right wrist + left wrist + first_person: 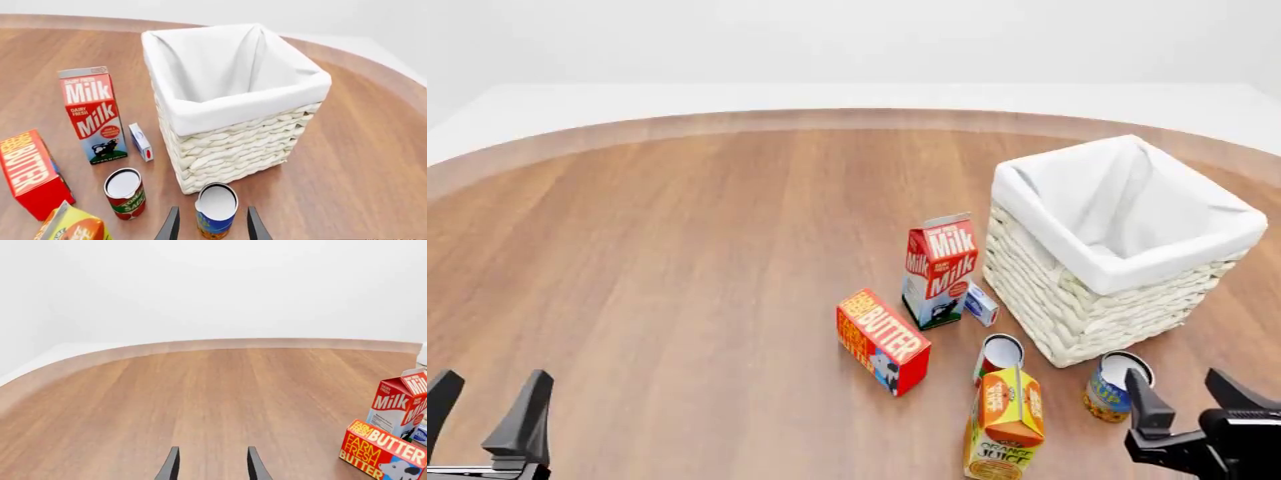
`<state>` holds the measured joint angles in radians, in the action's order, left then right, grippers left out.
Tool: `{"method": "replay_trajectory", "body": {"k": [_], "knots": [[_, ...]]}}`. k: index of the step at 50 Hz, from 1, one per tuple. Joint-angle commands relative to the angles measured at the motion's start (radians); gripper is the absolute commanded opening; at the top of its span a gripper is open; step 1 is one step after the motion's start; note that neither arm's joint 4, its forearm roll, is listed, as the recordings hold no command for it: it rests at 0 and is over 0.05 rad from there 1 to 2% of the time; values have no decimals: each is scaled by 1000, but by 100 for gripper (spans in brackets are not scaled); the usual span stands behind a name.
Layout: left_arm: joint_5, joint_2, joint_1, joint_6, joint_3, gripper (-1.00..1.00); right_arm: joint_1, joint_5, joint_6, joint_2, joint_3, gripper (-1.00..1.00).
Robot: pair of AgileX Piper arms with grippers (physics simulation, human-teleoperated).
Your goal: Pick up the alphabet soup, and put it in the basket.
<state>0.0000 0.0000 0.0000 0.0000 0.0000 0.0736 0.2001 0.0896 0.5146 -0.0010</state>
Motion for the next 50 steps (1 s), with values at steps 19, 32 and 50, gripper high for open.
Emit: {"method": "replay_trajectory", "body": {"k": [19,32,50], "knots": [[0,0,0,0,0,100,10,173,-19,237,1,100],[0,0,0,0,0,100,11,214,-20,304,1,100],[0,0,0,0,0,100,21,377,-24,502,1,100]]}}
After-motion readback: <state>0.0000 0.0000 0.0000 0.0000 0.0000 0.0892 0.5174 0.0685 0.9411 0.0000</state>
